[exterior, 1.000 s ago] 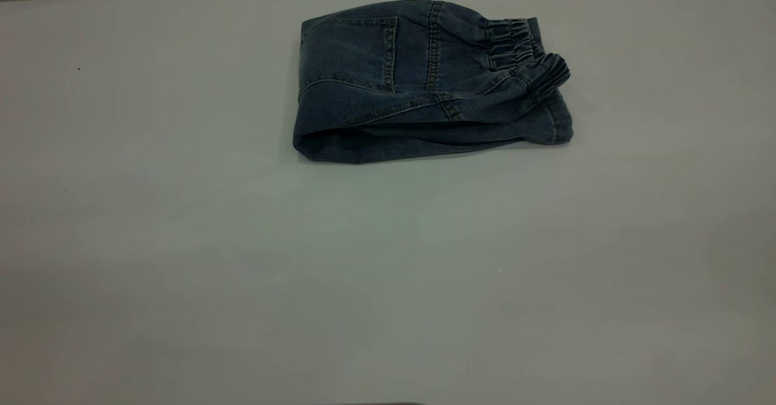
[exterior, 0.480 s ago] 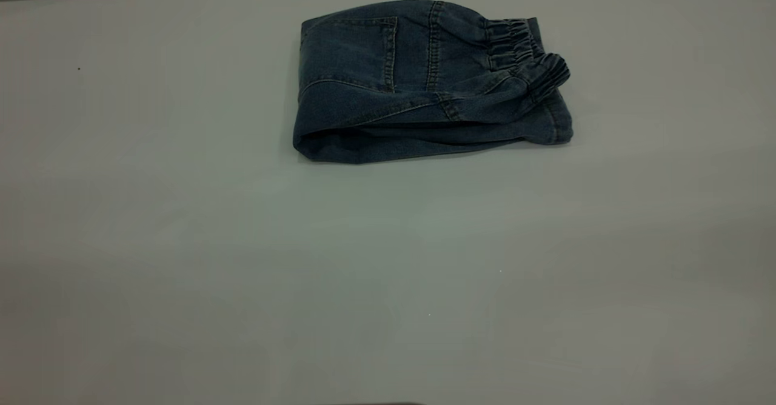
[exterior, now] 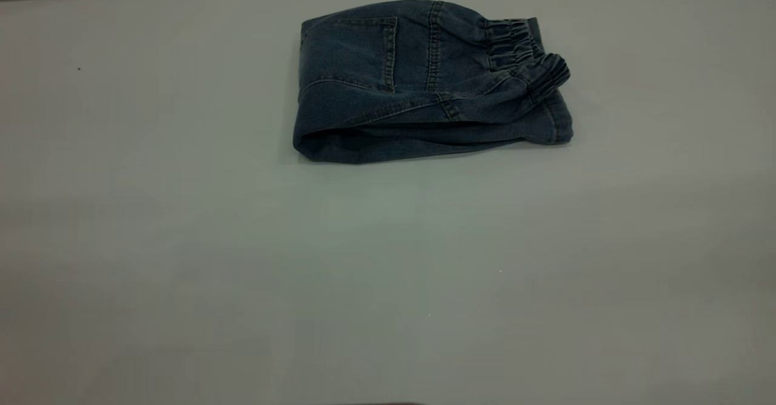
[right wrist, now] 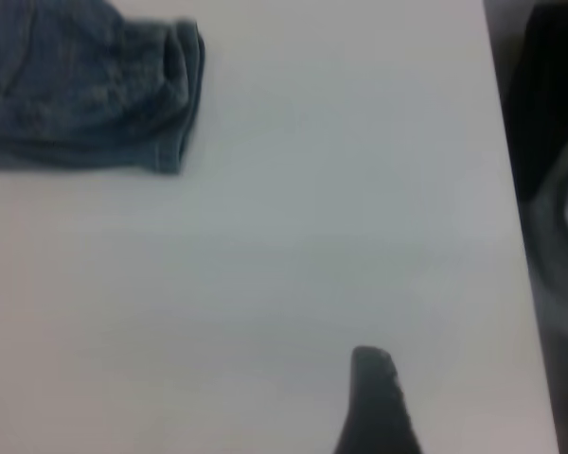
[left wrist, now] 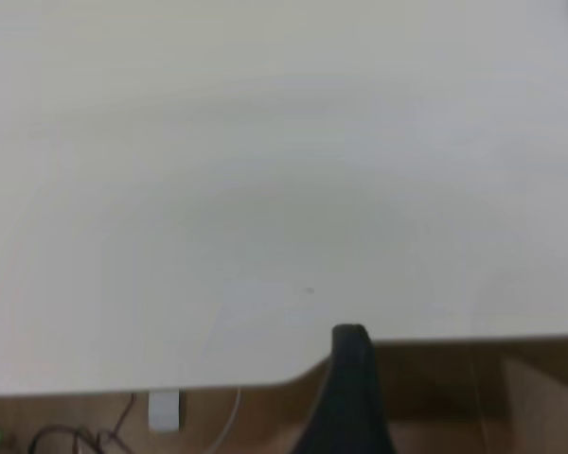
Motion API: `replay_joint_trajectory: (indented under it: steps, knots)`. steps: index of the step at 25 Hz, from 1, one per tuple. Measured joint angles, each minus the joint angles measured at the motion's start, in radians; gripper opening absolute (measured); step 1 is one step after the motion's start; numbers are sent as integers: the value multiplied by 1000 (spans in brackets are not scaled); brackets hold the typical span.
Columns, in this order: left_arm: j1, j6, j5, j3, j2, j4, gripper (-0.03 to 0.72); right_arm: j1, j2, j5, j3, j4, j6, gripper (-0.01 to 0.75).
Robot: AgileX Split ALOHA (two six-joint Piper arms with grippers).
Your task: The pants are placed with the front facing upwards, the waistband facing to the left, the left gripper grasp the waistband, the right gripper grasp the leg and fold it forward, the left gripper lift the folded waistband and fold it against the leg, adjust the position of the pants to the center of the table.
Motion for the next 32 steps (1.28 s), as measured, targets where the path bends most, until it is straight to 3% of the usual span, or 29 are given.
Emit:
replay_joint_trajectory:
  steps: [7, 32]
  knots:
    - [0, 0, 5, 0, -112, 0, 570, -1, -11, 2, 0, 0, 0, 416]
    - [0, -1, 6, 0, -113, 0, 570, -1, -11, 3, 0, 0, 0, 416]
